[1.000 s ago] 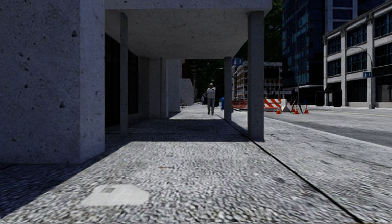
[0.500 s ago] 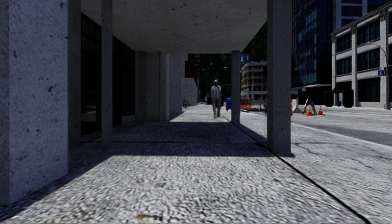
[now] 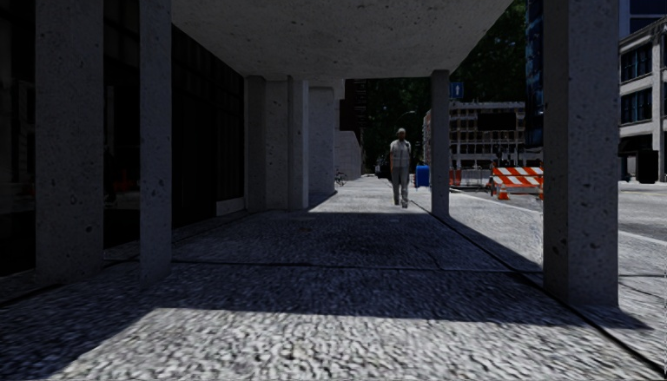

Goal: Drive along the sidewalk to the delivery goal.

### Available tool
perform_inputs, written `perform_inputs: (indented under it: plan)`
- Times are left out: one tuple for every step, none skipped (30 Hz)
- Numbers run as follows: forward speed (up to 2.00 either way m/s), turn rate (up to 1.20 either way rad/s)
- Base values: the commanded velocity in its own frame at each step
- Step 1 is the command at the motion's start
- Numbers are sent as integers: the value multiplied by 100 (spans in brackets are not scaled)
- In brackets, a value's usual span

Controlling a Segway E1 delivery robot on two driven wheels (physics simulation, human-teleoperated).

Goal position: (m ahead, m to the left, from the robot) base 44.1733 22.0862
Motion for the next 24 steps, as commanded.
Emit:
perform_inputs:
  plan:
    - [200, 36]
    - [200, 36]
    - [200, 36]
    - [200, 36]
    - [200, 36]
    - [200, 23]
    - [200, 3]
    - [200, 3]
    - [200, 0]
    - [200, 0]
    - [200, 0]
    - [200, 0]
    - [200, 0]
    - [200, 0]
    - [200, 0]
    - [200, 0]
    - [200, 0]
    - [200, 0]
    - [200, 0]
    - [200, 0]
    - [200, 0]
    - [200, 0]
    - [200, 0]
    - [200, 0]
